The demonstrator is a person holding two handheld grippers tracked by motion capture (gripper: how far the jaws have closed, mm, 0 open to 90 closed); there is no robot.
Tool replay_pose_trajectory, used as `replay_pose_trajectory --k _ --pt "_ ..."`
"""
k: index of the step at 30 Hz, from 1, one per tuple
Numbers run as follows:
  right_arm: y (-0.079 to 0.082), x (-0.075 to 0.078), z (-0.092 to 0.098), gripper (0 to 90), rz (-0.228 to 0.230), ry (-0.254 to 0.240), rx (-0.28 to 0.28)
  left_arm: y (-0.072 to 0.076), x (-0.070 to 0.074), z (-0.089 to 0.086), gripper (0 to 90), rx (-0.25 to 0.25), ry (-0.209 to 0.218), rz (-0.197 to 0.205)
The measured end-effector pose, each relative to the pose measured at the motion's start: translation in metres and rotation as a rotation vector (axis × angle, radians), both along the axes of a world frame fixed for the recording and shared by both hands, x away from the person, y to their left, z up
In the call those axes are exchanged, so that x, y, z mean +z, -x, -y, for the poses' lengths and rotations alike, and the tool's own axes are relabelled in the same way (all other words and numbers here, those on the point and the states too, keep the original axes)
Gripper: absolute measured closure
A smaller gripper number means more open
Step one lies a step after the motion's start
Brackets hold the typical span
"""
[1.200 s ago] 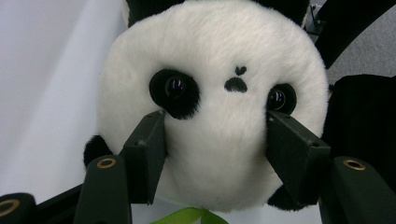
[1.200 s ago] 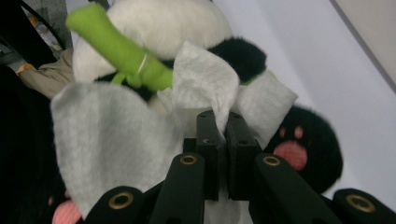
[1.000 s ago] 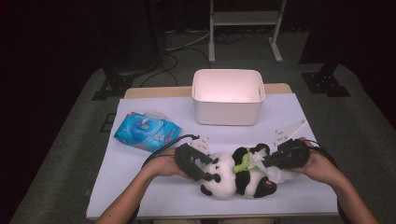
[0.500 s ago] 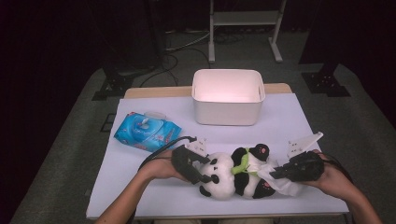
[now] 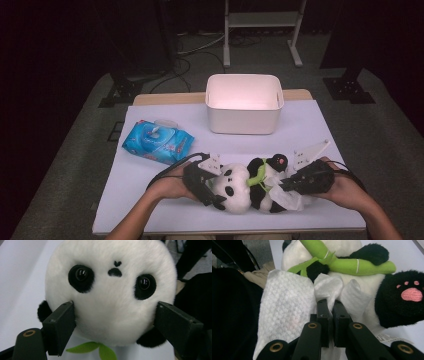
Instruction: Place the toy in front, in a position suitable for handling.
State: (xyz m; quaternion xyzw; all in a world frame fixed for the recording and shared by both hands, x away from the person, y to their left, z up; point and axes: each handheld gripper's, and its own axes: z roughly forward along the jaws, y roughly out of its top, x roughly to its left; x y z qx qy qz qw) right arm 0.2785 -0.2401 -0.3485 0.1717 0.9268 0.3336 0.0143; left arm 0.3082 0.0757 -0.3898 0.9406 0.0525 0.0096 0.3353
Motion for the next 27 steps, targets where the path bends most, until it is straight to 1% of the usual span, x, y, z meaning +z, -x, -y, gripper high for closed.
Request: replay_pose_trajectory --k 1,2,5,7,9,10,12,14,16,19,21,23,25,27 --pt "-0.002 -0.001 0.001 85.0 -0.011 -0.005 -0.008 0.000 -0.001 0.002 18.1 -0.003 -0.001 0.009" --pt "-0.004 -0.001 0.002 85.0 -0.014 -0.005 -0.012 0.000 -0.002 0.005 18.9 0.009 0.006 0.011" --pt "-0.009 -0.003 0.007 85.3 -0.008 -0.008 -0.021 -0.002 -0.004 0.008 21.9 0.032 0.021 0.021" --pt "-0.011 -0.001 0.011 85.5 0.003 -0.006 -0.029 -0.004 -0.006 0.010 22.6 0.061 0.044 0.018" --pt "-0.013 0.001 0.016 85.4 0.006 -0.008 -0.047 -0.005 -0.007 0.013 22.9 0.073 0.054 0.010" --pt "-0.013 0.003 0.019 85.4 0.004 -0.007 -0.062 -0.005 -0.007 0.016 22.9 0.071 0.051 0.017" --pt "-0.012 0.005 0.025 85.5 0.005 -0.007 -0.072 -0.004 -0.006 0.022 22.9 0.072 0.044 0.026" --pt "-0.009 0.009 0.030 85.5 0.018 -0.004 -0.083 -0.005 -0.006 0.029 23.0 0.071 0.037 0.031" --pt "-0.007 0.015 0.033 85.5 0.028 -0.026 -0.087 -0.005 -0.005 0.037 23.0 0.068 0.036 0.034" --pt "-0.006 0.022 0.028 85.4 0.042 -0.028 -0.070 -0.006 -0.005 0.048 22.9 0.063 0.033 0.035" --pt "-0.006 0.023 0.020 85.4 0.049 -0.022 -0.042 -0.007 -0.005 0.051 22.9 0.064 0.029 0.029" --pt "-0.007 0.020 0.012 85.4 0.044 0.009 -0.019 -0.009 -0.004 0.049 23.0 0.066 0.023 0.020" --pt "-0.006 0.014 0.009 85.4 0.039 0.035 -0.011 -0.011 -0.005 0.046 22.9 0.079 0.034 0.008" --pt "-0.004 0.011 0.013 85.4 0.029 0.032 -0.023 -0.011 -0.005 0.045 22.9 0.076 0.037 0.004"
